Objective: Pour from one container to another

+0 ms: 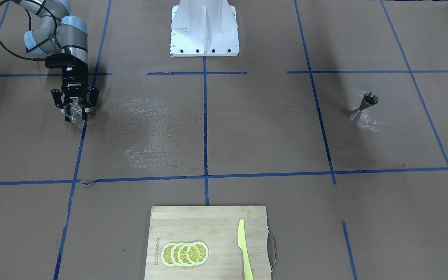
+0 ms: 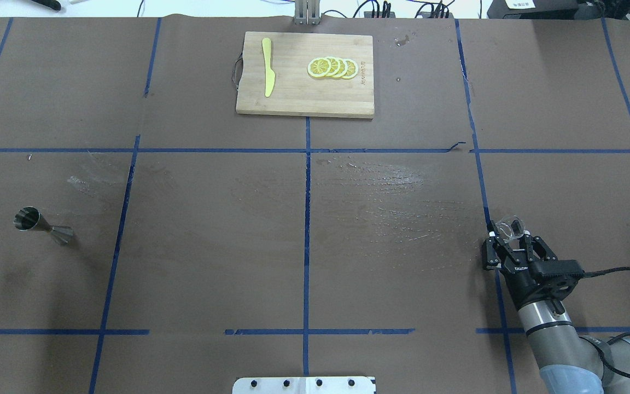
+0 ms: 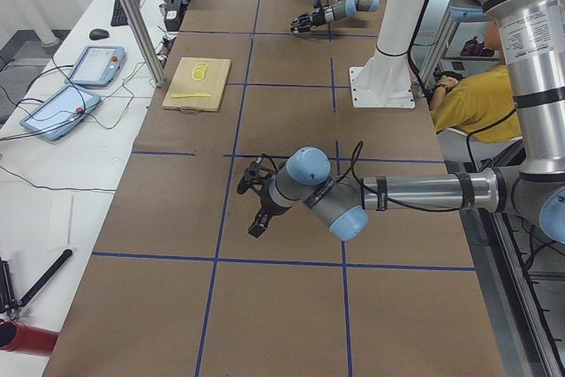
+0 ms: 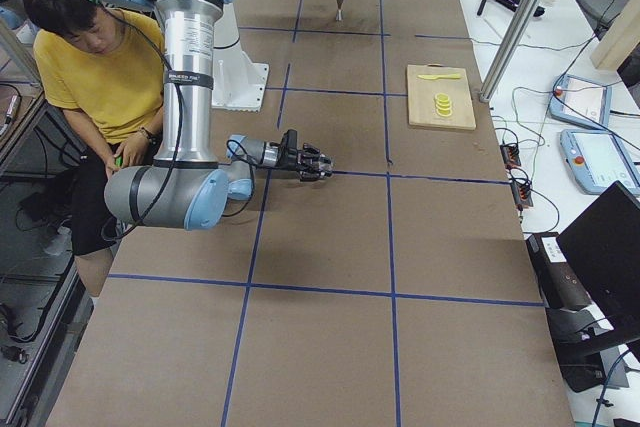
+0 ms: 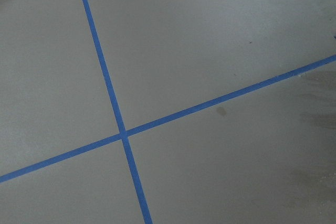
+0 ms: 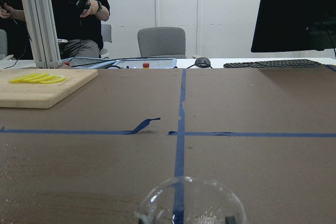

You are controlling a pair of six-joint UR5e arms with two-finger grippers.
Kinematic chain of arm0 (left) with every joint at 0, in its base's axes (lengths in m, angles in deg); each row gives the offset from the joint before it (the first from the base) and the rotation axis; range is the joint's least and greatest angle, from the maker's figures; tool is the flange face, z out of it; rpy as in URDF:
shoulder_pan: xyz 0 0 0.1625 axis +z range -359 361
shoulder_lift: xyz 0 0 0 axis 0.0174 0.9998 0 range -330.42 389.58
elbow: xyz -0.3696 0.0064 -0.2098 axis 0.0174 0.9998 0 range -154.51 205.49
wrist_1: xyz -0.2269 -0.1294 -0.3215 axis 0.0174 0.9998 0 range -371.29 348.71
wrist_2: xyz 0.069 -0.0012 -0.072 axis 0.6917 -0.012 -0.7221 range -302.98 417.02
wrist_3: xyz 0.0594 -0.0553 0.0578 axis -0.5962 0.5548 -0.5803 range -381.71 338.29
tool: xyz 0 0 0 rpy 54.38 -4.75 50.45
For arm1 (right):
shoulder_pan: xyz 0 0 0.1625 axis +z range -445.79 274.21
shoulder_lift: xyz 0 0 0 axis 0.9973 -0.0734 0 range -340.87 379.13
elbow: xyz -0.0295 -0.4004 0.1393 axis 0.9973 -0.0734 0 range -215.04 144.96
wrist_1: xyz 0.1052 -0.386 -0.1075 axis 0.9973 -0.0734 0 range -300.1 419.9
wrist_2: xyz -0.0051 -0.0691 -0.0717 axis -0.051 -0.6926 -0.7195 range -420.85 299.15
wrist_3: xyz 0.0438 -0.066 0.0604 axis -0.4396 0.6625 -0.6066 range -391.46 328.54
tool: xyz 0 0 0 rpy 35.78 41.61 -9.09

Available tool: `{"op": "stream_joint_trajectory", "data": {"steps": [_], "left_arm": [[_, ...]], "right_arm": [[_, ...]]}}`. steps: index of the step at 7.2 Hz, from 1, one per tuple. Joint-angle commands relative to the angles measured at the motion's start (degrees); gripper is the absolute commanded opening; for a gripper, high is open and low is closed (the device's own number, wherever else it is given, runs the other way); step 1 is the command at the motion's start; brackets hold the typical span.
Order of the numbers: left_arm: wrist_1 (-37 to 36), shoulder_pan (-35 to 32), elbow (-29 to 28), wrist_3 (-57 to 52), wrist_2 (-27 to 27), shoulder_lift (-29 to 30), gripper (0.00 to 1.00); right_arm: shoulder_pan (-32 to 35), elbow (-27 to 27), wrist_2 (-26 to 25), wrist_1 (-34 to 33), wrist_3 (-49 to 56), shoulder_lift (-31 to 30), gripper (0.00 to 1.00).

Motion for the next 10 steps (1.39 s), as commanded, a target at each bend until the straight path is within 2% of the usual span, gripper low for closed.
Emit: {"op": "stream_joint_trajectory", "data": {"steps": [1,2,4,7,8,10], "left_arm": [[0.04,-0.01,0.09,0.1,0.0,-0.02,1.0],[0.21,-0.01,0.09,1.06,0.0,-0.02,1.0],[0.21,-0.01,0.18,1.07,0.0,-0.02,1.0],[0.39,-0.01,0.09,1.15,0.09,0.07,1.0],[0.39,-0.01,0.18,1.15,0.09,0.07,1.0],[0.39,-0.01,0.09,1.15,0.09,0.07,1.0]], "right_arm": [[-0.23,-0.37,-0.07,0.01,0.0,-0.06,0.49],[-0.23,-0.37,-0.07,0.09,0.0,-0.15,0.49],[-0.23,-0.64,-0.16,0.1,-0.09,-0.24,0.58],[-0.23,-0.81,-0.16,0.1,-0.09,-0.24,0.96],[-0.14,-0.73,-0.16,0.1,-0.09,-0.24,0.99],[-0.05,0.32,0.28,0.18,0.09,-0.59,1.0]]}}
